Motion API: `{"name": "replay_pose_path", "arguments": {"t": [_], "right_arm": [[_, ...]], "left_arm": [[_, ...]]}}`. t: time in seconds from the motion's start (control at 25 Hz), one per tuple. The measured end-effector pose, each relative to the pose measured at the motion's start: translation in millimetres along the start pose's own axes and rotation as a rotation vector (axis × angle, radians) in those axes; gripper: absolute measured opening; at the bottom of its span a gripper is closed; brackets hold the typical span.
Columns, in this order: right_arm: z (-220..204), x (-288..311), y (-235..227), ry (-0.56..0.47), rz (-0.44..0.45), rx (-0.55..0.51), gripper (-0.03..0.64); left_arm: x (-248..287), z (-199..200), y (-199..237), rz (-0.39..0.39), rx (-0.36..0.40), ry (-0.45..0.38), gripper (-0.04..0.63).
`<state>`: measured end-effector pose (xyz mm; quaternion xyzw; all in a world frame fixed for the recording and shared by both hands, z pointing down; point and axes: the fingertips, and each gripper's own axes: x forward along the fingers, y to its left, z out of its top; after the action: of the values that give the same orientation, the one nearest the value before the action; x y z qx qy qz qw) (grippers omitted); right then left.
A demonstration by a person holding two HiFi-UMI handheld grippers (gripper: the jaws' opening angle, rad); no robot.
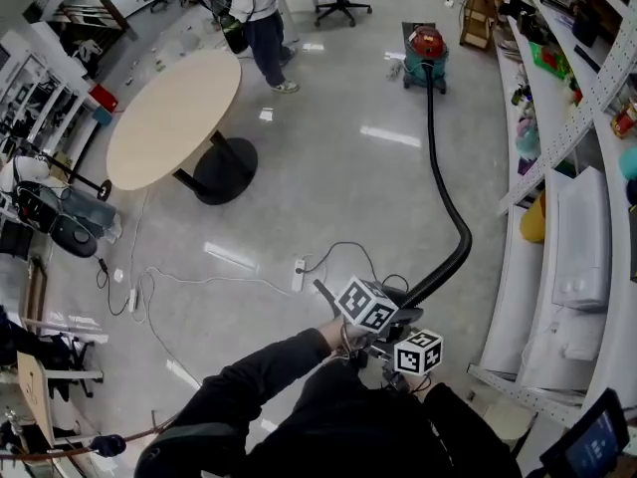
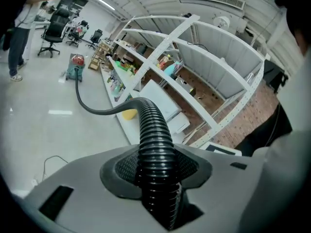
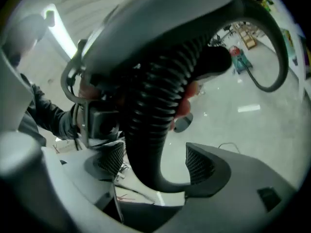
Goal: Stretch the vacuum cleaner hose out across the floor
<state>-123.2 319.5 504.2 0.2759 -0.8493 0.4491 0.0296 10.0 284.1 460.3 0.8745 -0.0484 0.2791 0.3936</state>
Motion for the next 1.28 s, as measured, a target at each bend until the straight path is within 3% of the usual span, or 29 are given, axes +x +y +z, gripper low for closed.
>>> {"name": "replay_pose_path", "arguments": {"t": [0.16,0.24,0.28,0.44,0.6,0.72,0.8,0.84,0.92,1.0,1.08,1.12,1.2,1.28], "right_arm": [[19,-62,-6,-0.153,-0.128,-0.192,0.351],[26,-89,-1,-0.196,-0.106,-0.250,0.201],[24,-103,0,-0.199,-0.095,-0.258,0.161],[7,-138,-4,-0.164,-0.071,-0.252,0.155],[-2,-154,-10,-0.162,-0.017,-0.139,0.153],[2,-177,-30,-0.206,-0.010,0.018,0.153],[10,-190,-39,-0.256,0.016,0.134,0.153],[14,-195,-39,-0.282,0.039,0.184,0.153],[21,-200,-35,-0.325,0.089,0.249,0.155],[23,-197,-22,-0.329,0.118,0.249,0.153],[22,-192,5,-0.296,0.131,0.156,0.153],[24,-189,21,-0.275,0.130,0.096,0.152],[39,-172,40,-0.246,0.112,0.017,0.149],[63,-145,42,-0.241,0.092,0.004,0.147]], "left_arm": [[44,28,-52,-0.017,-0.070,-0.079,0.175],[60,41,-68,-0.020,-0.062,-0.107,0.176],[68,43,-77,-0.029,-0.063,-0.115,0.176],[95,40,-104,-0.052,-0.060,-0.134,0.181],[91,45,-98,0.017,0.084,-0.140,0.250],[53,56,-87,0.063,0.189,-0.172,0.265],[19,44,-82,0.095,0.303,-0.151,0.264],[3,31,-80,0.117,0.376,-0.128,0.247],[-22,-5,-75,0.183,0.503,-0.079,0.053],[-39,-48,-74,0.236,0.589,-0.050,0.045],[-44,-101,-86,0.215,0.646,-0.021,0.041],[-44,-129,-93,0.186,0.668,0.018,0.061],[-49,-170,-90,0.151,0.718,0.127,0.313],[-65,-187,-61,0.192,0.782,0.217,0.362]]}}
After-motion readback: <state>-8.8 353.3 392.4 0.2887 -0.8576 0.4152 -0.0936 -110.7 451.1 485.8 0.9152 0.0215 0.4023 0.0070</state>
